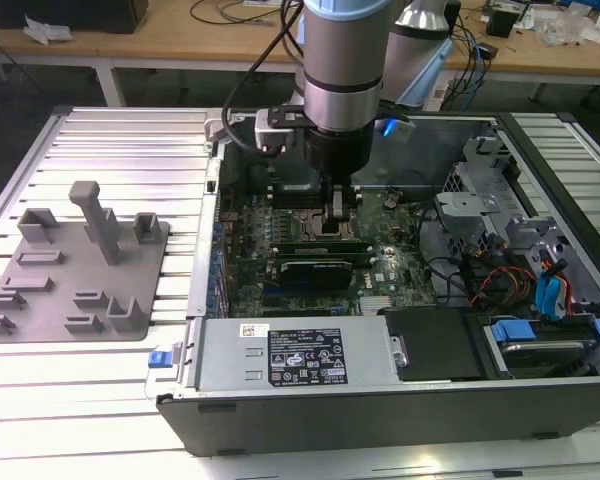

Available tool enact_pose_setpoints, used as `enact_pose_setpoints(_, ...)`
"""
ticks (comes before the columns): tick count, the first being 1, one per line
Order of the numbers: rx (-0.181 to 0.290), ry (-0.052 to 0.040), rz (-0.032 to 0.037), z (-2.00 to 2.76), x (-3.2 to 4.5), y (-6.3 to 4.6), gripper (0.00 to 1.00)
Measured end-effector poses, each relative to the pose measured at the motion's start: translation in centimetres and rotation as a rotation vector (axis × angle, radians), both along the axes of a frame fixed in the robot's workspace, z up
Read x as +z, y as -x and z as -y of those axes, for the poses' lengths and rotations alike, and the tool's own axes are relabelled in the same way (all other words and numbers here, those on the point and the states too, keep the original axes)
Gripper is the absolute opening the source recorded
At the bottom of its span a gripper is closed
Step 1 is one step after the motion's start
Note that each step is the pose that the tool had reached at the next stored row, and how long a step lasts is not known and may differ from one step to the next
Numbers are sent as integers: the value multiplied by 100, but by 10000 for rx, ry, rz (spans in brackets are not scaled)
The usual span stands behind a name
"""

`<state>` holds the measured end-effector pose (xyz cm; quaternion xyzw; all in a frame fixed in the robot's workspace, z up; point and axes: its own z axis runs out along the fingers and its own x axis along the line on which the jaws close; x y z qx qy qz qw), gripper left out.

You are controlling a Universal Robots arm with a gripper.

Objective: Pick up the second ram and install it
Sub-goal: 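Press down the second ram until it locks into place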

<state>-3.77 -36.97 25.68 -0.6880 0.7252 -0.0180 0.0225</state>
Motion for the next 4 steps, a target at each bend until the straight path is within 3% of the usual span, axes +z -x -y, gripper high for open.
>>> enact_pose_setpoints(4, 0, 1, 0, 0, 5, 0, 8)
